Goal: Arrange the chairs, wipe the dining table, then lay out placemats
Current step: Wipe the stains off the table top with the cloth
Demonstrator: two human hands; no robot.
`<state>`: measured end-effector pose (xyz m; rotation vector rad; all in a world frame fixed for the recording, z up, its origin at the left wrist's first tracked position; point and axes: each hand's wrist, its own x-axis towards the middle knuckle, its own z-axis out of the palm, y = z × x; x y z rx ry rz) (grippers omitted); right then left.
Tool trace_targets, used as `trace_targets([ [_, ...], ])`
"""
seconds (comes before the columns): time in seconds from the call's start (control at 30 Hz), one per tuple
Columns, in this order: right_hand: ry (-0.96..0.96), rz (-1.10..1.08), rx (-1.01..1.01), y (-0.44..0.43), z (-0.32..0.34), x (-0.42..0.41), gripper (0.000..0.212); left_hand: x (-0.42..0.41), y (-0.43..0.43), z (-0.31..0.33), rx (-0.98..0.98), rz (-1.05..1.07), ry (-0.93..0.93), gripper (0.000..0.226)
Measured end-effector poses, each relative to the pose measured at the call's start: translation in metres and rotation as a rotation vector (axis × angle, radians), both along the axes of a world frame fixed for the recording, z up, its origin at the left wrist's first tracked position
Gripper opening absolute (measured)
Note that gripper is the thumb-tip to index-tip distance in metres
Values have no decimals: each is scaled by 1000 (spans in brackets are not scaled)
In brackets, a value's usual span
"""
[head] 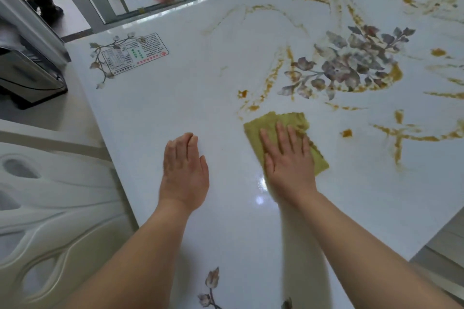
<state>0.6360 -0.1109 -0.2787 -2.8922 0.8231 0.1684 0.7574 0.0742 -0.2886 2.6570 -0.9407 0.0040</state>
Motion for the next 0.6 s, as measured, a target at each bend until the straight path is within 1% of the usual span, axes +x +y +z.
trace_targets([
  [0.07, -9, 122, -7, 21, -3, 10, 55, 0, 0, -1, 0, 8, 5, 50],
  [0.13, 19, 199, 13, 31, -3, 25, 53, 0, 0, -2, 5, 11, 1, 50],
  [0.27, 45, 312, 28, 27, -1, 63, 59, -1, 1, -3, -3, 17, -5, 51],
  [0.37, 39, 314, 21, 10, 1, 93, 52, -1, 1, -3, -12, 39, 3, 52],
  [0.47, 37, 276, 28, -19, 1, 112, 51, -2, 0, -2, -38, 74, 4, 53],
  [0.6, 27, 137, 15, -65, -2, 107, 52, -2, -1, 0, -38, 97, 24, 55],
])
